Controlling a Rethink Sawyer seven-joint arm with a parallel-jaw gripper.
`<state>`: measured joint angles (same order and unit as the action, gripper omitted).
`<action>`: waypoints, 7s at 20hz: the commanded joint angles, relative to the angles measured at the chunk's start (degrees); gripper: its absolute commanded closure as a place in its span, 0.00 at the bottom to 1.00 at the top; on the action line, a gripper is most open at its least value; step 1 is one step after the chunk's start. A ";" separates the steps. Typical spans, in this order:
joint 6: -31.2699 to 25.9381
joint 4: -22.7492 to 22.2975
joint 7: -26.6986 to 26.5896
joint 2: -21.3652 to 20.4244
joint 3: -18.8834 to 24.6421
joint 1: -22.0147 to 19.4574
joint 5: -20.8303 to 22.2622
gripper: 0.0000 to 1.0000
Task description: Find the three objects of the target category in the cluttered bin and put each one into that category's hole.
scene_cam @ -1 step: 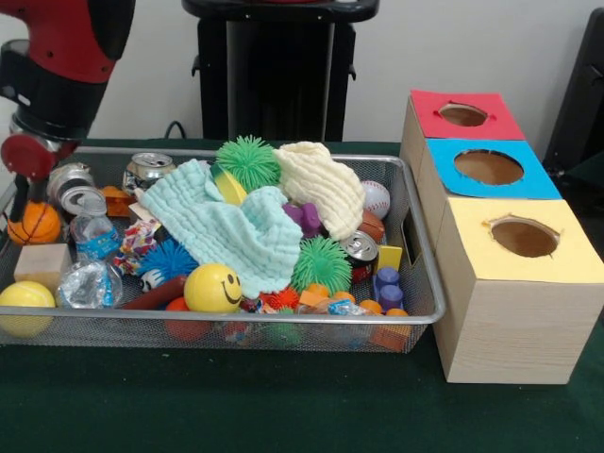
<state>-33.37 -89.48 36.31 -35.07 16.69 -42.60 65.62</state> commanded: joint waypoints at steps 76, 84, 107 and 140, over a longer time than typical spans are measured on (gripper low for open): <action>10.31 -14.59 -2.00 3.99 18.43 -22.53 -12.52 0.00; 10.44 -13.73 -2.01 5.02 18.11 -22.46 -11.55 0.00; 6.68 -17.27 -0.83 -4.96 17.65 -21.23 -14.71 0.00; 11.38 -13.02 5.81 0.53 7.90 -13.97 -8.68 0.00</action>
<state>-20.98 -107.01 36.31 -38.35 30.38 -59.41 50.69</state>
